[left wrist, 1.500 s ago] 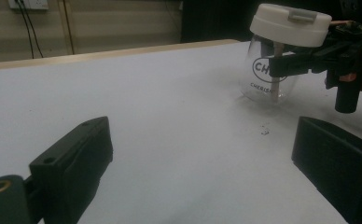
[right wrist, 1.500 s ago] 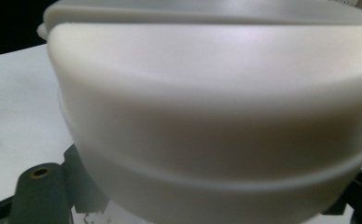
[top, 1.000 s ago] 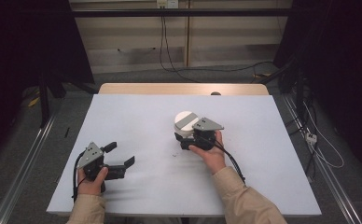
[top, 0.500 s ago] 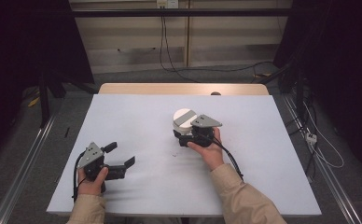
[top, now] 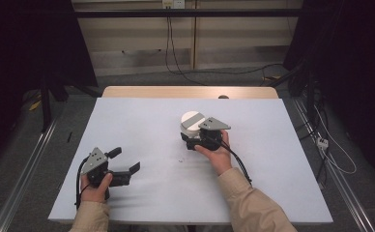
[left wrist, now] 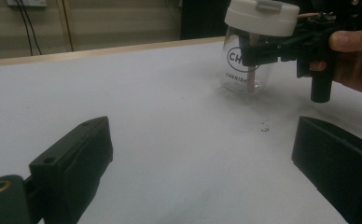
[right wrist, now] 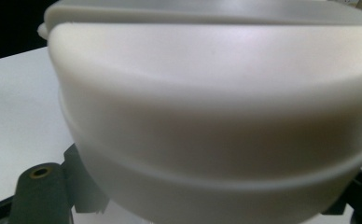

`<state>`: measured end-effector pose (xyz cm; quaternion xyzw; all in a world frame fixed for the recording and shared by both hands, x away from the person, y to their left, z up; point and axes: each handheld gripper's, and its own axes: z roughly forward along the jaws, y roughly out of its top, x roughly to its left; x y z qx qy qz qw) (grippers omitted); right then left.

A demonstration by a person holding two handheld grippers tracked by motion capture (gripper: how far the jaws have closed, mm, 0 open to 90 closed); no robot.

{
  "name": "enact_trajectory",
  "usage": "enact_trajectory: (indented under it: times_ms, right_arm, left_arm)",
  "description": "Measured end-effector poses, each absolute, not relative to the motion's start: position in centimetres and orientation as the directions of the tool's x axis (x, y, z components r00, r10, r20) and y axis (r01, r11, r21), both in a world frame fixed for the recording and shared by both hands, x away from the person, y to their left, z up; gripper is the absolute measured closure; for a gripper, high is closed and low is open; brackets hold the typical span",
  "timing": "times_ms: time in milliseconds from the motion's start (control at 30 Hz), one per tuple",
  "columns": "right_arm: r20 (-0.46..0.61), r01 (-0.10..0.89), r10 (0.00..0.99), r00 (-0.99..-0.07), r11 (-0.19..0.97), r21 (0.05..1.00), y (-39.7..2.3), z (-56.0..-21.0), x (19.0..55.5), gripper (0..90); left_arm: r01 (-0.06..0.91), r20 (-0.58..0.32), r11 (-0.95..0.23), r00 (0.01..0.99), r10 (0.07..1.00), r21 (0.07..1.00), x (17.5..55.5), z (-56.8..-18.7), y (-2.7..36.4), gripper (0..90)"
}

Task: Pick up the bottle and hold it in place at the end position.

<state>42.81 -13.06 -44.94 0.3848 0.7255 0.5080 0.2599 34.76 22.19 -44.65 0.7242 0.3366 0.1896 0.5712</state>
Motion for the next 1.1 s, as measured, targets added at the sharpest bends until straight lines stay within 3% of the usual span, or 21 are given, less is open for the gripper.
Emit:
enact_trajectory:
  times_ms: [1100]
  right_arm:
    - [-0.002,0.293,0.816,-0.578,0.21,0.933,-12.44,-45.82,43.43,18.8]
  left_arm:
    - [0.273,-0.107,-0.128,0.704,0.702,0.953,34.74,-44.68,22.24,4.9]
